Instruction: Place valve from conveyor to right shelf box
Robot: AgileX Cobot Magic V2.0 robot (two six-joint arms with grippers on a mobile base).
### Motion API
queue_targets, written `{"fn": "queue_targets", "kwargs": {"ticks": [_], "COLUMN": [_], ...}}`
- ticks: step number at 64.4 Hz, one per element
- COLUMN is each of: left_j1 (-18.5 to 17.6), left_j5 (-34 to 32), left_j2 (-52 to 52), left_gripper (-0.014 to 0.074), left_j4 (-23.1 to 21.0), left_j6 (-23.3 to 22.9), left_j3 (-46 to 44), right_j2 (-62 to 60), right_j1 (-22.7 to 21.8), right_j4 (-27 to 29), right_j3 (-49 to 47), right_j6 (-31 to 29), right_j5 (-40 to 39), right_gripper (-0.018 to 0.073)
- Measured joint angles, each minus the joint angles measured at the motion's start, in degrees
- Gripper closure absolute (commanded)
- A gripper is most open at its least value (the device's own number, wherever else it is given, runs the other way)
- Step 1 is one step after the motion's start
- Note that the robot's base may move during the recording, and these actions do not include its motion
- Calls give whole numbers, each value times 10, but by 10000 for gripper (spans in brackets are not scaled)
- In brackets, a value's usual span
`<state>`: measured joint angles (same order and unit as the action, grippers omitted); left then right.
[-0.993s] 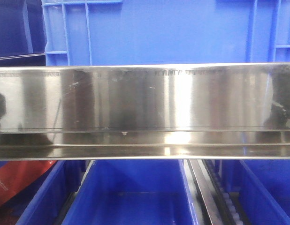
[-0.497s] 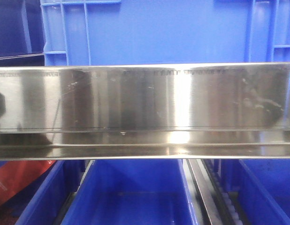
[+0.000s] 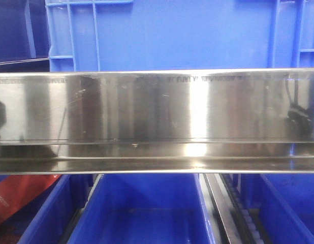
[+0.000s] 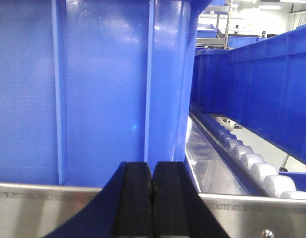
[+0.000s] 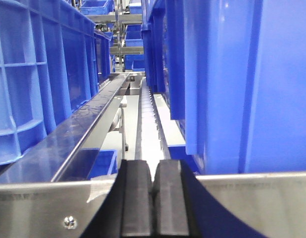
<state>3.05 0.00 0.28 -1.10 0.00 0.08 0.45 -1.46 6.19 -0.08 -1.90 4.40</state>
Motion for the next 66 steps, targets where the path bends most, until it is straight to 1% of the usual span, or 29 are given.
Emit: {"fn": "queue_targets", "kwargs": {"ticks": [66], "left_j1": [1], "left_j5": [0], "left_j2": [0], "left_gripper": [707], "left_j4": [0], "left_j6": [0], "left_j3": [0], "right_j2": [-2], "right_j1": [0], "right_j4": [-2], "right_j3": [0], "right_j6": [1], "right_j5": [0], "right_gripper": [722]}}
